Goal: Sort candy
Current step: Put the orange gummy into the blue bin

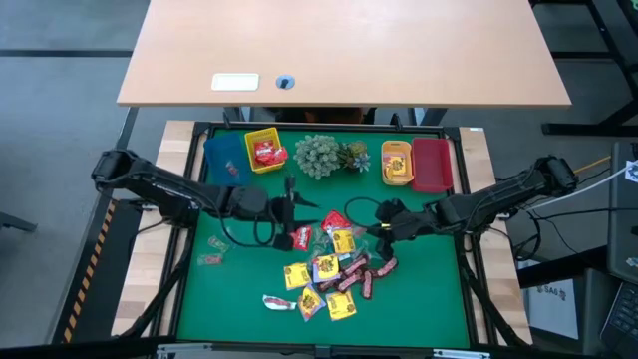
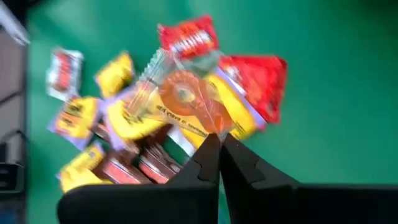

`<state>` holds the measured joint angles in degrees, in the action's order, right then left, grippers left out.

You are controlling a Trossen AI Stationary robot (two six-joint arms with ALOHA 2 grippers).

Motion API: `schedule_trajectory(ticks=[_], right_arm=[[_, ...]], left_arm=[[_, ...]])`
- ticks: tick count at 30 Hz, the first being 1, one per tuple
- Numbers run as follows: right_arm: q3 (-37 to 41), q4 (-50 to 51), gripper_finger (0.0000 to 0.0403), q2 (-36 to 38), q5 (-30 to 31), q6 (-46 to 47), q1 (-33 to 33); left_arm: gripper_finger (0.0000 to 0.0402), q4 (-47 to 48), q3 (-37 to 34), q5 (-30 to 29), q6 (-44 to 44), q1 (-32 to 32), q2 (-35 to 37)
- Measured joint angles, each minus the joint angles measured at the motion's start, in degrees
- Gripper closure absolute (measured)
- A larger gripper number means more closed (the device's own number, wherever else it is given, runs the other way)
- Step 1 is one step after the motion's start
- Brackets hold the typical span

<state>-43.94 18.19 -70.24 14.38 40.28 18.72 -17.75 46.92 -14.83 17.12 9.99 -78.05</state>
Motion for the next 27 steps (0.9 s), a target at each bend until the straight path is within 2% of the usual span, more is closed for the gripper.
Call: schedule_trajectory(ticks=[5, 8, 15, 21, 27], right_arm=[[0.0, -6.3, 0.0396, 0.0, -0.9, -1.9, 0.0], [0.0, -8.6, 0.0395, 0.0, -0.9, -2.1, 0.0], [0.0, -11.5, 0.0395, 0.0, -1.0, -2.1, 0.0], [0.0, -12.4, 0.0395, 0.0, -1.5, -2.1, 0.0], [0.0, -13.5, 0.0395, 0.0, -1.5, -1.7, 0.0]], left_arm=[[0.0251, -7.1, 0.0, 0.0, 4.7, 1.6, -4.2], [0.0251, -10.9, 0.0, 2.4, 8.6, 2.0, -6.8], [0.0251, -21.2, 0.0, 4.1, 14.3, 1.9, -12.7], [0.0251, -24.9, 0.0, 8.3, 14.7, 1.5, -15.4], [0.0251, -26.6, 0.0, 8.6, 14.7, 1.3, -16.2]])
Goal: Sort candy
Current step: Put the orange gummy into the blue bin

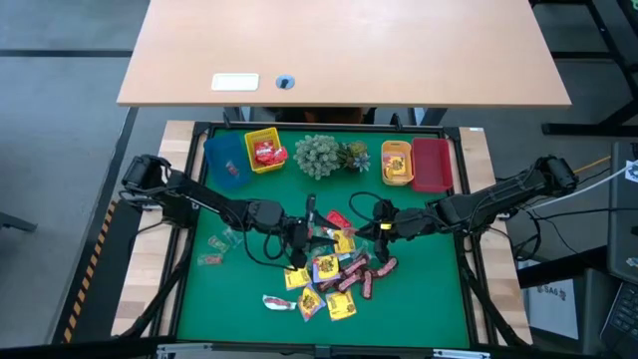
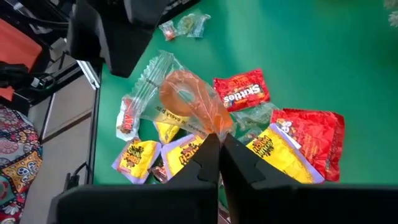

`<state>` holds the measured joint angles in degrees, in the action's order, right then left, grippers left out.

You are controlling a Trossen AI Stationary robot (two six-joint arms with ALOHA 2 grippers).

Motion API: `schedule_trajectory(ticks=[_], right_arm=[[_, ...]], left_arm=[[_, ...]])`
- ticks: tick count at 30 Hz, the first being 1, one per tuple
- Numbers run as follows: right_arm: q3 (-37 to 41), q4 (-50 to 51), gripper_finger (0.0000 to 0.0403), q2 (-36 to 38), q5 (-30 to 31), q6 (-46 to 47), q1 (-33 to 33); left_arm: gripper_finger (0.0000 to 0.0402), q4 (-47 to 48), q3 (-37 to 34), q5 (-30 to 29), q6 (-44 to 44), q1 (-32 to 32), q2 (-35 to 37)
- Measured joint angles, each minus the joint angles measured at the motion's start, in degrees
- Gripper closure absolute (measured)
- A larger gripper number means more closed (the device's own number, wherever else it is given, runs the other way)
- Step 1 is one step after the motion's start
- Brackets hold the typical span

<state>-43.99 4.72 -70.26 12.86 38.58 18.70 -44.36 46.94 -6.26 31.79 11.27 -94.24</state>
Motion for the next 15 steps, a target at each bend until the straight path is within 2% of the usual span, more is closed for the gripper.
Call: schedule_trajectory(ticks=[8, 15], right_arm=[[0.0, -5.0, 0.0395, 0.0, 0.0, 0.1, 0.0], [0.0, -5.2, 0.0395, 0.0, 0.0, 0.1, 0.0]], left_arm=[[0.0251, -0.5, 0.0, 0.0, -0.1, -0.1, 0.0], [0.0251, -2.0, 0.0, 0.0, -0.1, -0.1, 0.0]])
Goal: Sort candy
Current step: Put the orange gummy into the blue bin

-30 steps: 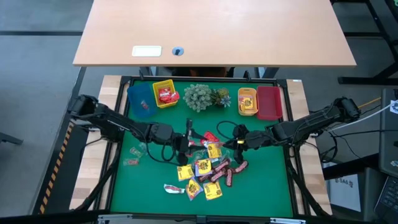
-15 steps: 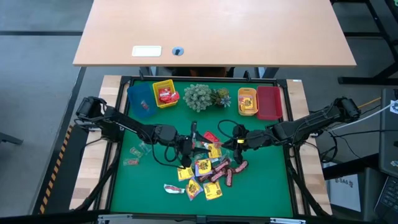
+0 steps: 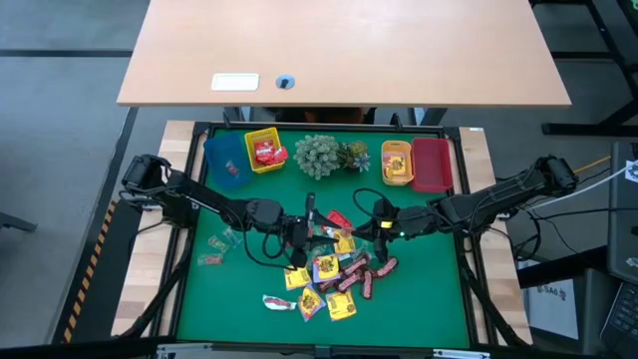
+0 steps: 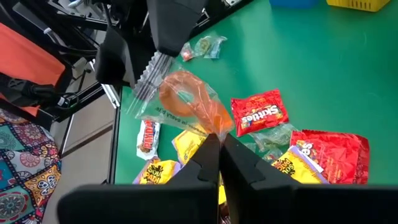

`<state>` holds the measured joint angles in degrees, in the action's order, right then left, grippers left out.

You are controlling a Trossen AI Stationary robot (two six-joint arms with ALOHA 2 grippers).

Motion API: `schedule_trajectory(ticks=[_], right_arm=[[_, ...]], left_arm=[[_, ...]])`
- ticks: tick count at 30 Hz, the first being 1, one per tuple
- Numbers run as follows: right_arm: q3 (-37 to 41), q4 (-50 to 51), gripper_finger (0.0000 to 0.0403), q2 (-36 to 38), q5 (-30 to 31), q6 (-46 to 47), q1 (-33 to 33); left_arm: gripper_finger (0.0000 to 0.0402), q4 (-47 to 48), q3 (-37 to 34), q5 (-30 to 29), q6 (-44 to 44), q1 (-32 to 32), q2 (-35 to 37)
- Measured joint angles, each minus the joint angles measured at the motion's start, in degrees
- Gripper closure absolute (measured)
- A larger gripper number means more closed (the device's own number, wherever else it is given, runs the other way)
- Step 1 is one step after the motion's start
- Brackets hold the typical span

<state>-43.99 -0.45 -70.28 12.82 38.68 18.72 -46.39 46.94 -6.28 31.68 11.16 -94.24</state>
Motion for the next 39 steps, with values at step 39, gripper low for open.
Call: schedule_trajectory(ticks=[39], right_arm=[[0.0, 0.1, 0.0395, 0.0, 0.0, 0.0, 0.0]], left_arm=[[0.0401, 0.0, 0.0, 5.4, -1.6, -1.9, 0.0]])
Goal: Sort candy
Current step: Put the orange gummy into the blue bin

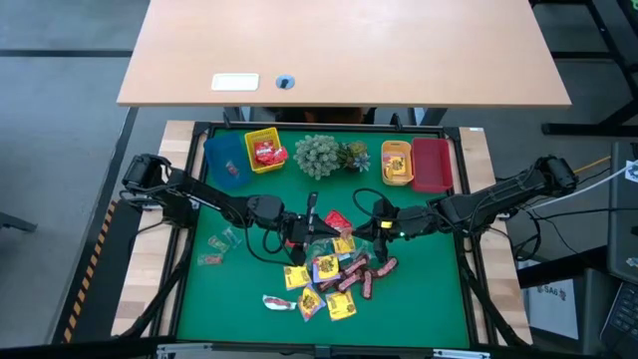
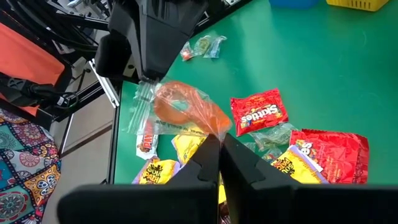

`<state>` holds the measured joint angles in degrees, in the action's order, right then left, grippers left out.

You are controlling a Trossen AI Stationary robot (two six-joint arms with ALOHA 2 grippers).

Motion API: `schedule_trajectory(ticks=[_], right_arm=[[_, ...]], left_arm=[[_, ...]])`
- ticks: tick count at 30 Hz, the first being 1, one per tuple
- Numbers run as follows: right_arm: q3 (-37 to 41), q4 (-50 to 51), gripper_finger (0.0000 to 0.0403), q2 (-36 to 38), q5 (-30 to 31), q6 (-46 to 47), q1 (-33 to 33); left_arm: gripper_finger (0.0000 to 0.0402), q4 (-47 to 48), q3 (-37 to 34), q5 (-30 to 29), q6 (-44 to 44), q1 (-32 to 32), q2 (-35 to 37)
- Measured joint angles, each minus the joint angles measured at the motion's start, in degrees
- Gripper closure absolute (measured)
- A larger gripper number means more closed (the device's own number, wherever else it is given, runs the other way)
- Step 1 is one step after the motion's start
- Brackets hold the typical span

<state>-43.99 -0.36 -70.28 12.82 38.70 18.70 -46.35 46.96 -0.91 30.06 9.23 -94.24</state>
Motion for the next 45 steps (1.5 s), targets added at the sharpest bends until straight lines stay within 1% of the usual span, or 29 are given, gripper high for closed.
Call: schedule_trajectory(ticks=[8, 15, 18, 21, 27, 31, 40, 45], right_arm=[[0.0, 0.0, 0.0395, 0.0, 0.0, 0.0, 0.0], [0.0, 0.0, 0.0395, 0.0, 0.0, 0.0, 0.0], [0.0, 0.0, 0.0395, 0.0, 0.0, 0.0, 0.0], [0.0, 0.0, 0.0395, 0.0, 0.0, 0.1, 0.0], [0.0, -0.6, 0.0395, 0.0, 0.0, 1.9, 0.0], [0.0, -2.5, 0.0395, 0.0, 0.0, 2.1, 0.0], [0.0, -3.6, 0.0395, 0.0, 0.0, 2.2, 0.0], [0.0, -3.6, 0.0395, 0.0, 0.0, 2.2, 0.0]], left_arm=[[0.0401, 0.0, 0.0, 0.5, -0.3, 0.0, 0.0], [0.0401, 0.0, 0.0, 0.5, -5.8, 0.0, 0.0], [0.0397, 0.0, 0.0, 0.3, -6.9, 0.0, 0.0], [0.0376, 0.0, 0.0, 0.0, -7.5, 0.0, 0.0], [0.0319, 0.0, 0.0, 0.0, -7.5, 0.0, 0.0], [0.0302, -0.1, 0.0, 0.0, -7.5, 0.1, 0.0], [0.0299, -0.8, 0.0, 1.6, -7.5, 0.1, 0.1], [0.0316, -0.8, 0.0, 1.6, -7.5, 0.1, 0.1]])
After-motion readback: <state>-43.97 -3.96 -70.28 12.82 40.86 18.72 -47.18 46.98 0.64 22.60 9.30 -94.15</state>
